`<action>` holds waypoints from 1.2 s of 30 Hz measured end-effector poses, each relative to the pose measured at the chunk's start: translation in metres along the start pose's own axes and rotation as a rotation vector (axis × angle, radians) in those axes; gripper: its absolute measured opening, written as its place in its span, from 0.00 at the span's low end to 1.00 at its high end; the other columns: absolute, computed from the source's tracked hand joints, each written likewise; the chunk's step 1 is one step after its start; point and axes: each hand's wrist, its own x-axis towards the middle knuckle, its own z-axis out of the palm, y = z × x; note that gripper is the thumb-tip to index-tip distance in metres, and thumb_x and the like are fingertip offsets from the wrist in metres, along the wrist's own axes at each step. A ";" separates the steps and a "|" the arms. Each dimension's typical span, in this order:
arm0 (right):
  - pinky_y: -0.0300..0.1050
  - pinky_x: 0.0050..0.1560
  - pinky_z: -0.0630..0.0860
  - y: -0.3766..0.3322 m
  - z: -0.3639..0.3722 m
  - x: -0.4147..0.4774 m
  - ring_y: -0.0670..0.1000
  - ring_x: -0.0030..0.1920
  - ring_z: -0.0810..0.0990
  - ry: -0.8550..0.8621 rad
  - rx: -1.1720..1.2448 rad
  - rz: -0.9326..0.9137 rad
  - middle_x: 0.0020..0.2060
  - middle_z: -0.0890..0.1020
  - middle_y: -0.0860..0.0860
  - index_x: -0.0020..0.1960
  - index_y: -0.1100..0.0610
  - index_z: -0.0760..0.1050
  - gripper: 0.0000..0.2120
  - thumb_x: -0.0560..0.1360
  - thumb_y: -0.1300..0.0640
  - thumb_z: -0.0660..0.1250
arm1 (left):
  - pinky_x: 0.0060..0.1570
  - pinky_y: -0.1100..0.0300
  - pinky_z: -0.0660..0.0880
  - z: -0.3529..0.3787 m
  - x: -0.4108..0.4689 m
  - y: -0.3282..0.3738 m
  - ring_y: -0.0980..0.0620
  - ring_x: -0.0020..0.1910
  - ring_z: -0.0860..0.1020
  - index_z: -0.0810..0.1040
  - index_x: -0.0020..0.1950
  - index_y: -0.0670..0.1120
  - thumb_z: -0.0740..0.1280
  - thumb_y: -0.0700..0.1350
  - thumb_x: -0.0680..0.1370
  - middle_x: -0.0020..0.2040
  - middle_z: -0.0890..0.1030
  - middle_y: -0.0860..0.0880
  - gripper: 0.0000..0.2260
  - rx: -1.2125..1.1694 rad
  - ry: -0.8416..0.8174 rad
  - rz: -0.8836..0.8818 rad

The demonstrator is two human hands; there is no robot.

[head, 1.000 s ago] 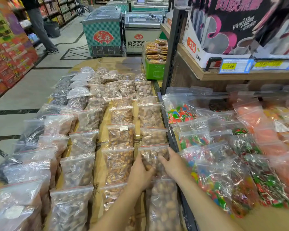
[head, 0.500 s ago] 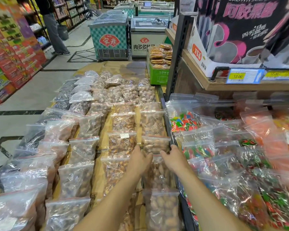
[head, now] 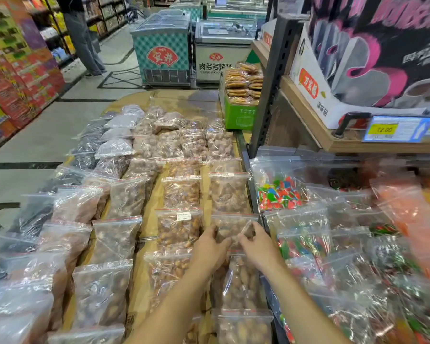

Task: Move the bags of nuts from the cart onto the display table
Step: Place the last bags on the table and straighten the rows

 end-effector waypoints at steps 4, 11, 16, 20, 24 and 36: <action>0.58 0.61 0.81 -0.003 -0.001 0.001 0.56 0.59 0.84 0.006 -0.007 -0.018 0.66 0.82 0.49 0.84 0.45 0.58 0.37 0.78 0.37 0.62 | 0.67 0.57 0.71 -0.002 0.000 0.002 0.47 0.71 0.76 0.69 0.80 0.45 0.71 0.51 0.81 0.74 0.77 0.48 0.30 -0.002 0.026 0.021; 0.57 0.59 0.82 -0.005 -0.005 0.008 0.55 0.57 0.84 0.043 -0.012 -0.041 0.60 0.84 0.50 0.82 0.47 0.63 0.31 0.82 0.41 0.63 | 0.57 0.54 0.78 -0.008 0.007 0.011 0.50 0.53 0.80 0.76 0.68 0.45 0.69 0.51 0.81 0.60 0.83 0.48 0.18 0.028 0.049 -0.037; 0.59 0.70 0.74 -0.026 -0.020 0.027 0.57 0.71 0.74 0.172 -0.040 -0.078 0.73 0.72 0.54 0.79 0.54 0.66 0.28 0.84 0.42 0.62 | 0.58 0.47 0.81 -0.022 0.021 0.036 0.46 0.56 0.82 0.71 0.73 0.46 0.69 0.52 0.79 0.62 0.80 0.49 0.24 0.049 0.132 0.059; 0.57 0.74 0.70 -0.051 -0.028 0.049 0.58 0.76 0.70 0.169 -0.048 -0.136 0.78 0.69 0.56 0.82 0.56 0.62 0.30 0.85 0.43 0.62 | 0.59 0.50 0.79 -0.030 0.045 0.055 0.47 0.58 0.80 0.72 0.72 0.47 0.69 0.50 0.81 0.62 0.80 0.48 0.21 0.020 0.110 0.061; 0.55 0.74 0.68 -0.063 -0.029 0.071 0.60 0.77 0.70 0.118 -0.095 -0.122 0.78 0.70 0.58 0.82 0.60 0.61 0.31 0.86 0.44 0.61 | 0.55 0.53 0.77 -0.028 0.069 0.063 0.45 0.59 0.80 0.70 0.74 0.45 0.68 0.53 0.82 0.65 0.81 0.45 0.23 0.024 0.075 0.000; 0.58 0.77 0.66 -0.067 -0.015 0.104 0.61 0.80 0.65 0.073 -0.048 -0.071 0.81 0.64 0.58 0.87 0.50 0.53 0.35 0.85 0.40 0.59 | 0.73 0.46 0.71 -0.019 0.098 0.061 0.42 0.76 0.71 0.58 0.85 0.47 0.68 0.51 0.81 0.79 0.70 0.44 0.35 0.081 0.036 0.035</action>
